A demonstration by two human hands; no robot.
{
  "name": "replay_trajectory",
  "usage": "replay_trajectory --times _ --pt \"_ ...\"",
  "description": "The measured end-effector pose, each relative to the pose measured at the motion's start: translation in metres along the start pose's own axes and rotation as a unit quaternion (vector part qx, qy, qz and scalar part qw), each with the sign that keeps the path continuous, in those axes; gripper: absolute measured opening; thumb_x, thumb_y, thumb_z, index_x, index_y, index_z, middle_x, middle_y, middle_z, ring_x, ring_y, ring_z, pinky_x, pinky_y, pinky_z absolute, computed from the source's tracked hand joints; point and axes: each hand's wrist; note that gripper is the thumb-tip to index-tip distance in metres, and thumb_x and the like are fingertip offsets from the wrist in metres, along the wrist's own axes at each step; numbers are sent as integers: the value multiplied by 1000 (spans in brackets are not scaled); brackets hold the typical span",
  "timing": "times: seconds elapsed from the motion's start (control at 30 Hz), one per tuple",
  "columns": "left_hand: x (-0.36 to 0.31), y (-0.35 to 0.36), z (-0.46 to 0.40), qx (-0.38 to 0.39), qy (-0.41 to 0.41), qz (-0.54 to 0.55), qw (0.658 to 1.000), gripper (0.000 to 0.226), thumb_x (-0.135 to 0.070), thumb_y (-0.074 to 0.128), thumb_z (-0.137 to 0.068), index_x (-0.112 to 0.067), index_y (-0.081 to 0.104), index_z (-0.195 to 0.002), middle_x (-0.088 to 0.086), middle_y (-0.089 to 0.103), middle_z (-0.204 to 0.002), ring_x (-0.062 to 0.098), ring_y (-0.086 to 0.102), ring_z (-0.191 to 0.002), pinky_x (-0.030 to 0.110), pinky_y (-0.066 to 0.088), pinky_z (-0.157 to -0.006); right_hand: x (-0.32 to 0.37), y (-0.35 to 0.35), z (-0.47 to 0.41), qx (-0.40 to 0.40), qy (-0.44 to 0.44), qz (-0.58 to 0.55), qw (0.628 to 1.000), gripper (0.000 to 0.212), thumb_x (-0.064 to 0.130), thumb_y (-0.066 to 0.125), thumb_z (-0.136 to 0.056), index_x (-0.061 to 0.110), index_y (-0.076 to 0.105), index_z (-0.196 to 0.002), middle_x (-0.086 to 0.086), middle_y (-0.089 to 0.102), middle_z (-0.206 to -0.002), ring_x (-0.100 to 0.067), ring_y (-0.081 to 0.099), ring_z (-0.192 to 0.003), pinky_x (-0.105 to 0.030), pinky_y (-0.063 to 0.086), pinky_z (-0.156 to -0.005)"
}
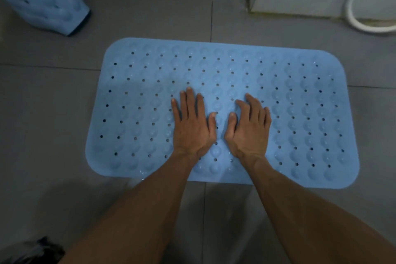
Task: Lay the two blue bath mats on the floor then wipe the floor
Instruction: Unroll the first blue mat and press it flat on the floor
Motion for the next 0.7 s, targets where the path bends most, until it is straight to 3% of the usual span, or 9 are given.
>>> replay_trajectory --times 0.23,0.37,0.47,0.7 --pt "2 2 -1 19 2 24 1000 66 -46 25 -98 -4 26 -149 21 10 -160 35 4 -149 57 1 -119 -4 0 1 -1 -13 -8 1000 43 37 41 -98 19 49 -135 -4 39 -154 -23 32 -145 -48 17 -123" --pt "19 -15 -6 123 30 84 988 67 -48 23 -99 -13 6 -154 12 -12 -161 25 -15 -148 47 -13 -119 -4 -4 2 64 -19 4 998 49 43 35 -100 18 42 -142 -6 29 -159 -25 20 -150 -50 10 -124" --pt "48 -41 -4 193 65 64 977 60 -46 18 -101 -22 5 -155 6 -13 -162 21 -14 -149 45 -13 -119 -1 -17 -2 133 -22 21 991 55 47 31 -101 17 36 -147 -9 21 -163 -27 13 -152 -50 5 -125" --pt "94 -86 27 172 -6 -7 985 67 -49 18 -101 -13 -3 -154 16 -13 -160 30 -12 -148 49 -13 -118 41 -52 -19 136 -118 42 983 55 45 34 -102 12 40 -146 -16 34 -155 -33 30 -144 -45 19 -123"
Point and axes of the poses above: each hand's wrist, its own z-axis away from the middle knuckle, its own y-axis out of the palm, x = y × z
